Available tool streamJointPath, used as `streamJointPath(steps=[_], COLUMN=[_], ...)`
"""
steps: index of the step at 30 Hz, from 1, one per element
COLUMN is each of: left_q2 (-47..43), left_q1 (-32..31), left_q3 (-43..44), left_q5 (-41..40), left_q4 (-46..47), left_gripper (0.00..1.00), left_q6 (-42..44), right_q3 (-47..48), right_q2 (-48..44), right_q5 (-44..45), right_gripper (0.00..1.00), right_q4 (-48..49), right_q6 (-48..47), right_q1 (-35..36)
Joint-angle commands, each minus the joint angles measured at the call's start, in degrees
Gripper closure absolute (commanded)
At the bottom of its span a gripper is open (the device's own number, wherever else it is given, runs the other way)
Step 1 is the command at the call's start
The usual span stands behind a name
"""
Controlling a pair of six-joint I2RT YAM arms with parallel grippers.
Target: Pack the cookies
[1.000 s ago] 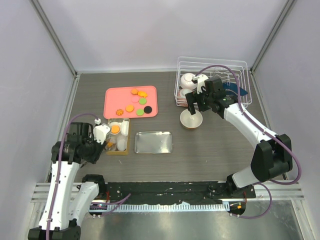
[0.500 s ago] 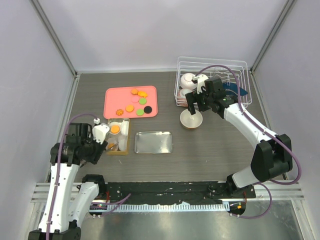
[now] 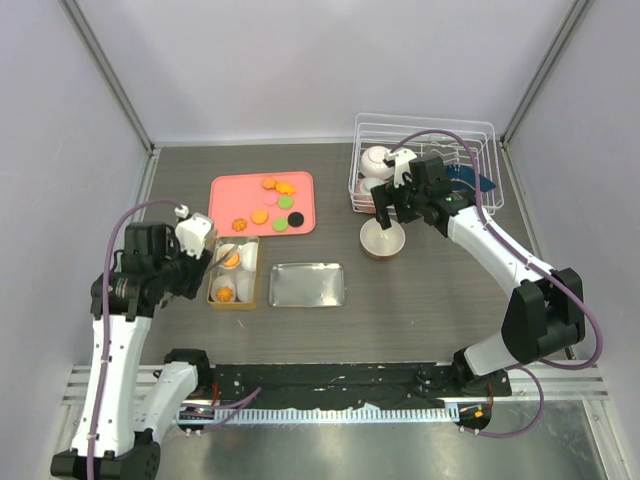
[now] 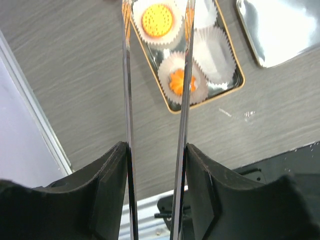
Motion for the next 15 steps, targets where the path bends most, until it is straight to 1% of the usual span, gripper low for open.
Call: streamJointPath(steps=[1,4,8,10,11,14,15], left_q2=[5.28,8.98,17.31,20.31,23.37,27.7,30.41], left_q1=[0.08,0.08,0.17,0.17,0.08,0.0,0.0], left_q3=[3.23,4.81,6.4,7.71,8.33,10.44,10.79], left_q5=[4.03,5.88,9.39,10.01,10.36,10.37,9.93], left_q4=[11.62,16.9,23.68,27.01,27.99,31.24,31.86], left_gripper=[0.48,0.48,0.48,0.48,0.48,0.48,0.48], left_q6=[-3.46,-5.39,-7.5,-8.56,-8.82,-9.26,-9.27], right_q3=[2.65,2.57,2.65,2.65,2.65,2.65,2.74], right_q2=[-0.55,-0.29,0.06,0.32,0.33,0.77,0.85], right_q5=[-0.25,-0.16,0.01,0.1,0.19,0.19,0.28], right_gripper=[0.0,0.0,0.0,0.0,0.0,0.0,0.0], right_q4=[0.8,0.8,0.8,0.8,0.89,0.8,0.8], right_q6=[-0.14,-0.14,-0.31,-0.31,-0.31,-0.49,-0.49], right_q1=[0.42,0.33,0.34,0.34,0.34,0.34,0.34])
